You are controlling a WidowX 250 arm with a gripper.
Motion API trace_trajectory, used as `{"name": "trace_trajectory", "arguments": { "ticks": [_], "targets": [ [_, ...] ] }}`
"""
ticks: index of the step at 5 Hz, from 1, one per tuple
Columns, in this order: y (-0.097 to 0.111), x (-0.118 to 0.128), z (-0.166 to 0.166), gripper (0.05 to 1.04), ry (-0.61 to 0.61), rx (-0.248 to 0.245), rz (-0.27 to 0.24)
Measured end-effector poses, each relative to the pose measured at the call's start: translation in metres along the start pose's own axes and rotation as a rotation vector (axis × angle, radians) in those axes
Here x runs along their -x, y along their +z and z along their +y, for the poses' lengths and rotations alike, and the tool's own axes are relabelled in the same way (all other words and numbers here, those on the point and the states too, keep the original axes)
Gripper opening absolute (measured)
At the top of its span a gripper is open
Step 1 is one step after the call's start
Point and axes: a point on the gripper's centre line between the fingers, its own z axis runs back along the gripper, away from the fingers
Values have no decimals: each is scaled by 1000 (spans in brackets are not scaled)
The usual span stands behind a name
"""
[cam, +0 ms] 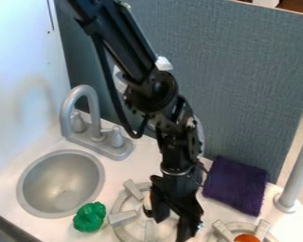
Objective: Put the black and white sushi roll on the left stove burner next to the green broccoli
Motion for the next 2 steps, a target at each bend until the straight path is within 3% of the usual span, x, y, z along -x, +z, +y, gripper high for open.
{"name": "trace_trajectory", "arguments": {
  "ticks": [2],
  "targets": [
    [-15, 4, -65, 996, -188, 90, -10]
  ]
}}
